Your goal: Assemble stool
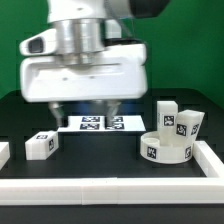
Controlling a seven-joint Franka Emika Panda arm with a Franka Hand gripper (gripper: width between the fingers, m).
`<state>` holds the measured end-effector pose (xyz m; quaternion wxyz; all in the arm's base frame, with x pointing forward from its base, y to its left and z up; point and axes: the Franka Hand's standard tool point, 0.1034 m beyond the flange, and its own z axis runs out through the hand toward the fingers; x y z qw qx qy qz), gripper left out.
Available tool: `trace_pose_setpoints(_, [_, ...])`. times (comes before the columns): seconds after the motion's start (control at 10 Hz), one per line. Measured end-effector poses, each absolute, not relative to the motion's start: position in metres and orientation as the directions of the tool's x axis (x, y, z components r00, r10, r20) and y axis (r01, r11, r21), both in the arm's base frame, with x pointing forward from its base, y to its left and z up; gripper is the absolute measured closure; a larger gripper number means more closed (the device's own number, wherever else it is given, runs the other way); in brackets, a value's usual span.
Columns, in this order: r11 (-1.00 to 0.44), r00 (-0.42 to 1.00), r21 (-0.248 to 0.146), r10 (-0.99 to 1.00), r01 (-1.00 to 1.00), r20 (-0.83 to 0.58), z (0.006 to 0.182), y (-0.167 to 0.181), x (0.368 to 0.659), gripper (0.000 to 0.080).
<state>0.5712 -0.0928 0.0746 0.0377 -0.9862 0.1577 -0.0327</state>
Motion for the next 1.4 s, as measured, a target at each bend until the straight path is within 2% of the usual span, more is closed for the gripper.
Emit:
trace_pose_setpoints(0.2, [-0.943,0.943,-0.08,-0.327,-0.322,0.055,0.075,-0.119,0.575,0.0151])
trace_pose_setpoints(0.8, [-0.947,0.948,-0.081,-0.315,-0.31,0.049,0.073,-0.117,0.573,0.0151])
trace_pose_setpoints(1.0, [-0.944,0.945,-0.063,-0.326,-0.324,0.031,0.064,-0.152,0.568,0.0151])
trace_pose_setpoints(1.1, [-0.941,0.942,-0.062,-0.336,-0.334,0.023,0.062,-0.158,0.564,0.0151])
trace_pose_setpoints(1.4, [-0.938,0.941,-0.081,-0.336,-0.338,-0.039,0.061,-0.151,0.558,0.0151])
